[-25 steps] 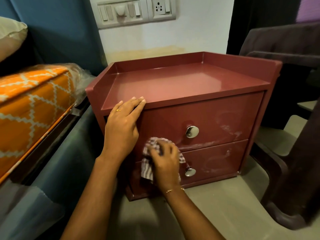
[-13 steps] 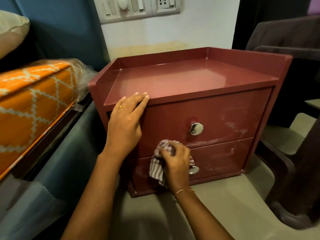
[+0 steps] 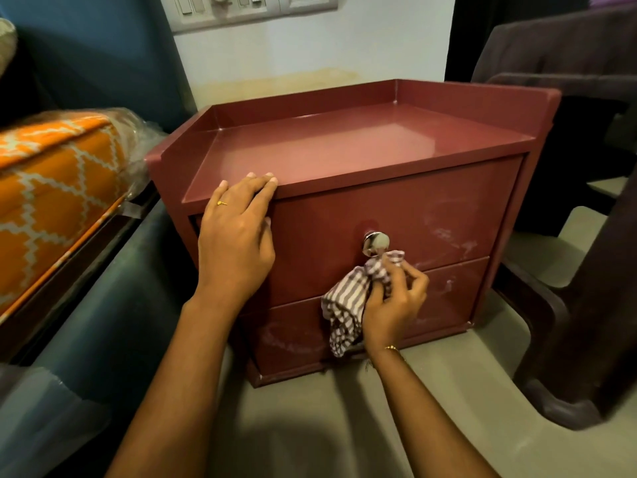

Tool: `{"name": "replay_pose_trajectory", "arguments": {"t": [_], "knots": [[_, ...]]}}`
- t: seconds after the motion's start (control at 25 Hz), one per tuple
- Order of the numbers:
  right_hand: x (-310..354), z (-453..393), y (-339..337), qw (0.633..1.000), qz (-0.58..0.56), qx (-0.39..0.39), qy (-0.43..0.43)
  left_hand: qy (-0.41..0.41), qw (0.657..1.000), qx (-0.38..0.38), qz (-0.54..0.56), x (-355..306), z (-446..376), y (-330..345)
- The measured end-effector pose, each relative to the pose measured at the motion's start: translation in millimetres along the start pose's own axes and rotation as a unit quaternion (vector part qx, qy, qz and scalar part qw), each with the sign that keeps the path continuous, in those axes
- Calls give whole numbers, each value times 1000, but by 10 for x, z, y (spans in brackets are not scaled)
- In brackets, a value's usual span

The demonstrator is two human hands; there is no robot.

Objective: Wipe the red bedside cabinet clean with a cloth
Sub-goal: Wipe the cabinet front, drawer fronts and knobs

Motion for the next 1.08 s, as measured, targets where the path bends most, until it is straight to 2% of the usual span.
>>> {"name": "replay_pose_trajectory", "arguments": {"t": [0.04, 0.08, 0.2, 0.24, 0.28, 0.4, 0.48, 0.6, 0.64, 0.68, 0.76, 0.8, 0.88, 0.96, 1.04, 1.08], "knots": [[-4, -17, -10, 999, -19, -12, 39, -4, 1000, -2, -1, 0, 13, 2], [65, -1, 40, 999, -22, -2, 38, -7, 1000, -1, -3, 2, 21, 9], [250, 178, 222, 992, 41, 91, -83, -18, 1000, 6, -10, 12, 16, 20], [171, 137, 191, 989, 50, 100, -97, -24, 1000, 9, -8, 8, 7, 20], [29, 36, 103, 992, 52, 86, -80, -30, 1000, 8, -4, -4, 0, 15], [-397, -243, -197, 998, 9, -1, 64, -15, 1000, -14, 7, -193, 14, -3], [-259, -259, -154, 998, 4, 15, 58, 33, 999, -17, 23, -411, 74, 57], [71, -203, -14, 992, 53, 94, -68, 72, 994, 43, 69, -651, 176, 309], [29, -255, -25, 989, 62, 109, -75, 70, 990, 79, 89, -712, 224, 425], [-110, -340, -65, 991, 58, 111, -47, 56, 985, 115, 118, -741, 277, 537], [-341, -476, -229, 996, 12, 76, 37, -31, 959, 165, 227, -665, 371, 721], [-290, -482, -292, 997, -18, 61, 36, -89, 938, 177, 285, -600, 397, 790], [158, -398, -311, 993, -60, 65, -81, -159, 908, 170, 349, -541, 378, 851], [647, -257, -164, 971, -49, 114, -205, -201, 875, 152, 413, -555, 329, 893], [803, -212, 21, 956, -3, 138, -257, -262, 802, 157, 513, -610, 340, 1031], [733, -240, 56, 960, -1, 138, -244, -291, 775, 164, 537, -630, 359, 1092]]}}
Point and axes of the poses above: each hand's wrist, its own z-axis away from the middle knuckle, its own y-axis out of the palm, x = y × z, the point moved 10 cm from there along -z, towards the middle knuckle, and after that the axes turned 4 degrees about x, right-handed, at the moved point
